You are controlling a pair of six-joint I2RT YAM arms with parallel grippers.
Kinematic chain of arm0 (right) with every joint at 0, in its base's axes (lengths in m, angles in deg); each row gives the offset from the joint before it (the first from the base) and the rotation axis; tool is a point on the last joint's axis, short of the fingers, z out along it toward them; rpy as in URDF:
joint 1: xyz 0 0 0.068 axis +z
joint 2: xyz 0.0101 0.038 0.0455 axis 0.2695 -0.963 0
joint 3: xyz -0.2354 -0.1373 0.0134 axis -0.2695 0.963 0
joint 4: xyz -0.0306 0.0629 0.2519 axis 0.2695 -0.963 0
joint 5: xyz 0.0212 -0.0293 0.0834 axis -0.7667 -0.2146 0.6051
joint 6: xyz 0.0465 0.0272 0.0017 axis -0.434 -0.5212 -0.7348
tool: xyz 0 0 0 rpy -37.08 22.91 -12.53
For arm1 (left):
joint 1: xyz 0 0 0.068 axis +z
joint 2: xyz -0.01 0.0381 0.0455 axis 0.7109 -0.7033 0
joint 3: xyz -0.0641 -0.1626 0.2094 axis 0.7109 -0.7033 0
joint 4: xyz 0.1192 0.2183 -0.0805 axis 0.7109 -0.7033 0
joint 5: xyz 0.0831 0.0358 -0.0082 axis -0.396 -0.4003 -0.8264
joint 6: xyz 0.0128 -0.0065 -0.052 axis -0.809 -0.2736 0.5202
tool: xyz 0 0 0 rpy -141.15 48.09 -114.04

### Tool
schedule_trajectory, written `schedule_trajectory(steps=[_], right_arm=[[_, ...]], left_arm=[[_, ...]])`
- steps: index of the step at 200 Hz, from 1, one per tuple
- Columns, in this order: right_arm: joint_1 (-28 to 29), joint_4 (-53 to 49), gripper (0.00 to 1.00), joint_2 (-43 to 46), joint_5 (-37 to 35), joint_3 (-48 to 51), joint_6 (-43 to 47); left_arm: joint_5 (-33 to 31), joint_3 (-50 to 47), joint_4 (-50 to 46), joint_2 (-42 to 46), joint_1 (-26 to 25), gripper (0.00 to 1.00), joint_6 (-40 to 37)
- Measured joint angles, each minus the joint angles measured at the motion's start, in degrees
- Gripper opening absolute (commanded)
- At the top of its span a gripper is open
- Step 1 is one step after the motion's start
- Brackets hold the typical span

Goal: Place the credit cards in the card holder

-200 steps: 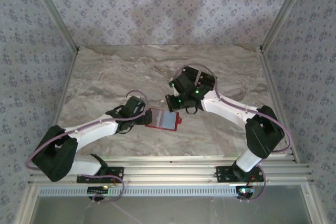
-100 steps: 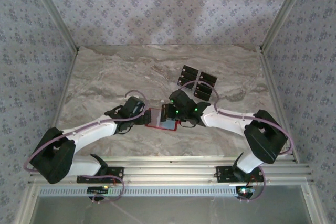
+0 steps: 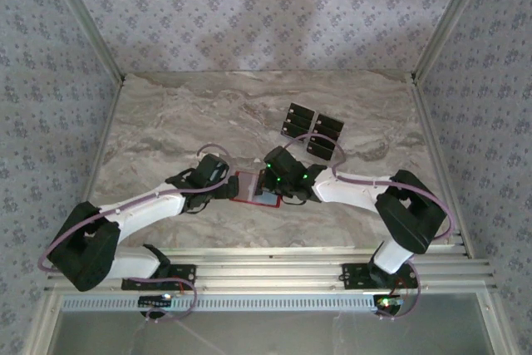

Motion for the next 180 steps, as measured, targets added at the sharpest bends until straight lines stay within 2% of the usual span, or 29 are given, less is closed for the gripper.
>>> schedule_trajectory(steps=[55,113,180], right_arm=[[-0.72,-2.54,0.00,0.00,0.28,0.46,1.36],[-4.09,-5.60,0.00,0.15,2.29,1.16,5.51],[-7.17,-2.43,0.00,1.03,10.54,1.38,11.65]], left_arm=[[0.00,0.00,0.00,0.00,0.00,1.00,0.00],[0.07,0.00,0.02,0.00,0.00,1.00,0.00],[2.89,0.07,1.36,-0.33,-0.02,1.00,-0.35]])
